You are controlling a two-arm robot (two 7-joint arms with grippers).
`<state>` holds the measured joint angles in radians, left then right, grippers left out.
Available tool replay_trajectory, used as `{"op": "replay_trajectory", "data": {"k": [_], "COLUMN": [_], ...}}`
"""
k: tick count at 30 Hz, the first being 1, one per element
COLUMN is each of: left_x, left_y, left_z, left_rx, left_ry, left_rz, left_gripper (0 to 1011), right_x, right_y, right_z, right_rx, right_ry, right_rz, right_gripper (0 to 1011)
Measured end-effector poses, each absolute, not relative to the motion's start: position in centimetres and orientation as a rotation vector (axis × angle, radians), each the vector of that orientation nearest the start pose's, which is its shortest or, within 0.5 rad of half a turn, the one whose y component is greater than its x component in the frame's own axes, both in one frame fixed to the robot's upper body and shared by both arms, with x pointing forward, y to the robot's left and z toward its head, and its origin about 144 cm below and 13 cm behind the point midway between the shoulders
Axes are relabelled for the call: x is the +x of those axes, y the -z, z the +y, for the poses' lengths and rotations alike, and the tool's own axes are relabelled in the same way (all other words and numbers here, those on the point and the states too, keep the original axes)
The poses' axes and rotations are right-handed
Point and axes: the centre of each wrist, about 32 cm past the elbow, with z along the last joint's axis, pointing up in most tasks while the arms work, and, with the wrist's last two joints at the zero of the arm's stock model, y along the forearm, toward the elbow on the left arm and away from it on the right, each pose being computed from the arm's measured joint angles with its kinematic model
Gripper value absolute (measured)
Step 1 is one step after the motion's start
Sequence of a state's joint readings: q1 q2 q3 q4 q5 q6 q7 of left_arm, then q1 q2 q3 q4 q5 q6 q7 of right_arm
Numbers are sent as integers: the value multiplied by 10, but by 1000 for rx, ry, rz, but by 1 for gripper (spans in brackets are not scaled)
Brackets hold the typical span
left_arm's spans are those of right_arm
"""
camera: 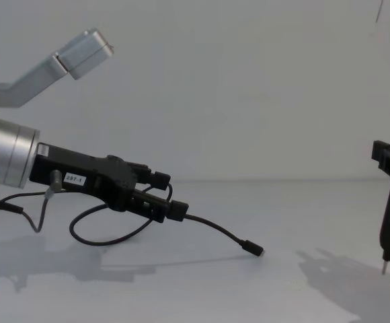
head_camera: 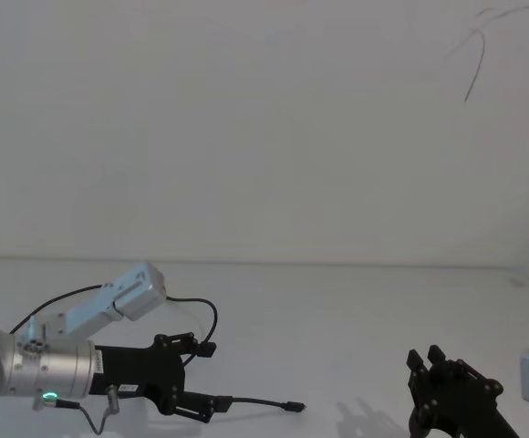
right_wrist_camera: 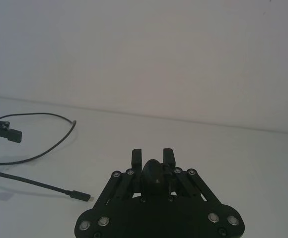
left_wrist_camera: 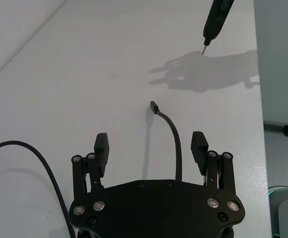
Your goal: Pick up the data cable with the one hand.
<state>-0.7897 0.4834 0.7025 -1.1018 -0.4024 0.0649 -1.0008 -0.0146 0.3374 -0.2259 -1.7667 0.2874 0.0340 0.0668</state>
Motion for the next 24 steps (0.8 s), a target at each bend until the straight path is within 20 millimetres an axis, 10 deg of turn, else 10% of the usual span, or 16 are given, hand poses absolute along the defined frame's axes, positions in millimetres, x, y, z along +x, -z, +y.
{"op": "replay_trajectory", "data": {"k": [24], "left_x": [629], "left_y": [-1259], "left_z": [268], "left_rx": [360], "left_ry": [-258], "left_rz": [-117], "left_gripper": [1001], "right_x": [443], "right_y": [-1189], "right_z": [-237], "right_rx": [26], "right_ry": [1229], "right_rz": [-75], "right_gripper": [251]}}
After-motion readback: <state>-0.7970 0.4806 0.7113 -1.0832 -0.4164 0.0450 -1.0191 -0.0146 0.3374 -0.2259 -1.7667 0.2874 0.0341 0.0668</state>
